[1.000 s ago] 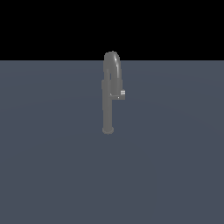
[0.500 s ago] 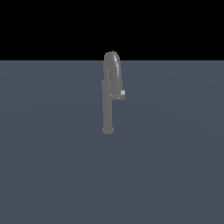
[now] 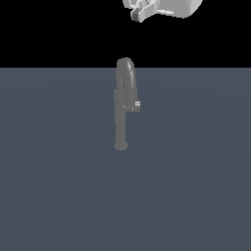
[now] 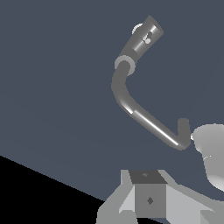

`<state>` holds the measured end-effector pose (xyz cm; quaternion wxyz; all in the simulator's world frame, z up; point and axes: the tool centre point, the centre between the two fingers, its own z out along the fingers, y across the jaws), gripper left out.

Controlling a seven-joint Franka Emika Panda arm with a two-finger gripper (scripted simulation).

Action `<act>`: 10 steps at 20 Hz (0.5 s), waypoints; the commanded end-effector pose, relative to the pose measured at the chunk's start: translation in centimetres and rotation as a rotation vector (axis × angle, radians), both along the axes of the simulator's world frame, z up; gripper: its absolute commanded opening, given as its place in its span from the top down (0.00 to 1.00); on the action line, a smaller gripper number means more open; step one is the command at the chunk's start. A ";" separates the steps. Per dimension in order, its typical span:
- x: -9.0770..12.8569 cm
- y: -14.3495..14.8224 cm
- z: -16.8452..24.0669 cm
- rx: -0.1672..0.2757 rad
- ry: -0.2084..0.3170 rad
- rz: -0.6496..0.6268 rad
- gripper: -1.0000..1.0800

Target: Turn on the faucet by rotating a designated handle.

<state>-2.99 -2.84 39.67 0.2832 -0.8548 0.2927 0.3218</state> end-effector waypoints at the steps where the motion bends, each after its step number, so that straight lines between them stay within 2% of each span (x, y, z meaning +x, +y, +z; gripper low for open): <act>1: 1.1 -0.2 -1.4 0.046 0.050 -0.041 1.00; 10: 4.6 -0.9 -7.4 0.228 0.253 -0.208 1.00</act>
